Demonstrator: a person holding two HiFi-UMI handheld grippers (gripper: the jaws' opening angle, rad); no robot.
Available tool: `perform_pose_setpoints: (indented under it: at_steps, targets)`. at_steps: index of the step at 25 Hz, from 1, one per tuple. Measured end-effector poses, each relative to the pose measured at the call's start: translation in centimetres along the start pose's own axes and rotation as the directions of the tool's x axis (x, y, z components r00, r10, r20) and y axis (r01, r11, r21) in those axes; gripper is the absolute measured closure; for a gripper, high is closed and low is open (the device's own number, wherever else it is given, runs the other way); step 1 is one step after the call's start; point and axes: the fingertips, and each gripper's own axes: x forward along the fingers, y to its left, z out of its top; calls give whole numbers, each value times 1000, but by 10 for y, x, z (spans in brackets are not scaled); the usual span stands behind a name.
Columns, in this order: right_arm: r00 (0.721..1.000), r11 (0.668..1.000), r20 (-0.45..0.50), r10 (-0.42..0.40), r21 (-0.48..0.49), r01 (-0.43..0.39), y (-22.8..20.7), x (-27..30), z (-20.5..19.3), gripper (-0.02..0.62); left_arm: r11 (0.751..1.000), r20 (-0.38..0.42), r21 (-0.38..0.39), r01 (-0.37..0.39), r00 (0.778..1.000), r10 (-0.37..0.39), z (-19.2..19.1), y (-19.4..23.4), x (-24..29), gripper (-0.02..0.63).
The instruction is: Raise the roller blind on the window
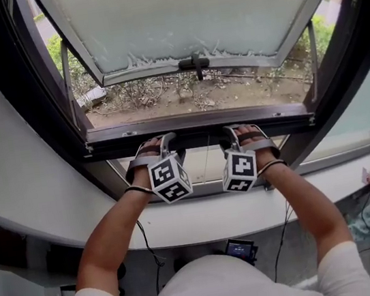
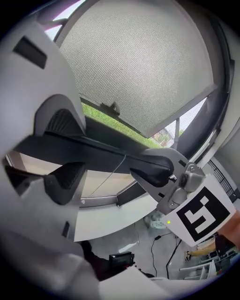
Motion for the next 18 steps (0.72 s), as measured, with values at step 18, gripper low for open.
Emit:
perform_pose_setpoints:
  at_steps: [18]
  targets:
    - [996, 998, -88, -13, -66, 8, 3, 3, -2, 451, 999, -11, 38, -5, 1000, 5, -1, 0, 2, 467]
